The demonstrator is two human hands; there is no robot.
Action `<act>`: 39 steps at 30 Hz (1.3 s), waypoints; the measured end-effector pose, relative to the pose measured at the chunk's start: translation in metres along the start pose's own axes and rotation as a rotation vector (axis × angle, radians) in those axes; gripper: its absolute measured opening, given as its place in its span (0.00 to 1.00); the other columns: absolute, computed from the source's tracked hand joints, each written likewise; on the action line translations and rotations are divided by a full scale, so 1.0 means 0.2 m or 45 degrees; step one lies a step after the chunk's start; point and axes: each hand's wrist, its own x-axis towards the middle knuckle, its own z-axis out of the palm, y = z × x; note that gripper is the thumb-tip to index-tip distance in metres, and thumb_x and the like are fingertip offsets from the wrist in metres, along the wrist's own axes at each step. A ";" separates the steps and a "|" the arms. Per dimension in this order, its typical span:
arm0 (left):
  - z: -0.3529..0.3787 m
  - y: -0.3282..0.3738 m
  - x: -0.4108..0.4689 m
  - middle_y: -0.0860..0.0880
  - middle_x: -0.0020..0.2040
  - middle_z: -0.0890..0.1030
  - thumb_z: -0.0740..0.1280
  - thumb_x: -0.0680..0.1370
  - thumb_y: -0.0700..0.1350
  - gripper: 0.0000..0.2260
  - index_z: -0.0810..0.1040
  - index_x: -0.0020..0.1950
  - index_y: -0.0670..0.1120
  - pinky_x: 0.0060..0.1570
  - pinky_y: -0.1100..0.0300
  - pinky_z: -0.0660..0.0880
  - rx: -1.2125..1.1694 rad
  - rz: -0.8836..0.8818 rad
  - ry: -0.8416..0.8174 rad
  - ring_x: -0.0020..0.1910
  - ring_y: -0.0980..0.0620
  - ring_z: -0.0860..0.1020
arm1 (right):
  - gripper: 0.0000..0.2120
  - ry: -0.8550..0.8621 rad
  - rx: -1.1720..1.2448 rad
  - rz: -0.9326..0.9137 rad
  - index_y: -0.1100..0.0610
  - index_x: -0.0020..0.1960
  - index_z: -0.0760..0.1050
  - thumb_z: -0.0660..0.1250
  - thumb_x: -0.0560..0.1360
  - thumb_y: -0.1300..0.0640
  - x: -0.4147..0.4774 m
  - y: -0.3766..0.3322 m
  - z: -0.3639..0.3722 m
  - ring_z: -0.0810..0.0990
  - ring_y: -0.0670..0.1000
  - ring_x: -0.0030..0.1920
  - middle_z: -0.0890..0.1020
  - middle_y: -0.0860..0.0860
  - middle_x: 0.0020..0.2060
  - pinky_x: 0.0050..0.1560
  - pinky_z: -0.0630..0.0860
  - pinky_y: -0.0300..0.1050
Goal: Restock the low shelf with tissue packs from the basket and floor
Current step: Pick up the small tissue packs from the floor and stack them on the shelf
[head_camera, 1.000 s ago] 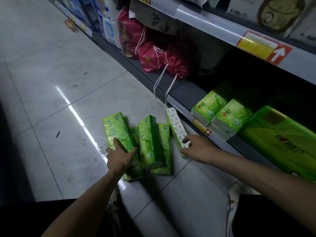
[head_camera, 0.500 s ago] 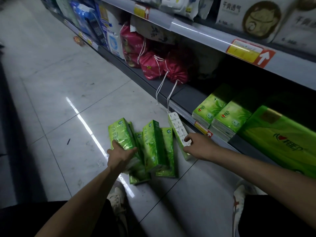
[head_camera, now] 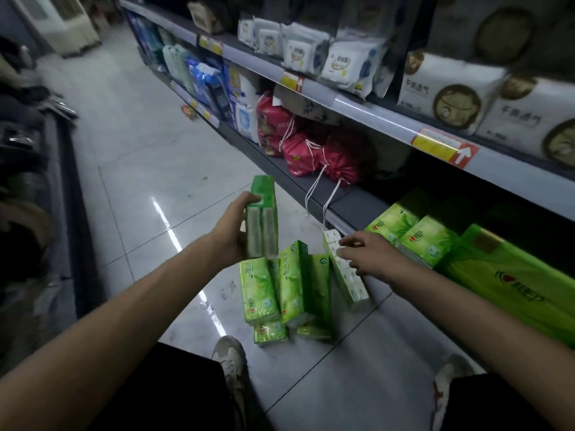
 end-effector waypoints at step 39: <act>0.32 -0.15 0.02 0.44 0.60 0.84 0.65 0.81 0.59 0.19 0.78 0.67 0.50 0.62 0.44 0.79 0.064 0.285 0.057 0.59 0.44 0.84 | 0.45 0.604 -0.720 -0.352 0.53 0.81 0.59 0.77 0.72 0.45 -0.10 0.05 -0.17 0.73 0.57 0.69 0.73 0.52 0.71 0.64 0.71 0.52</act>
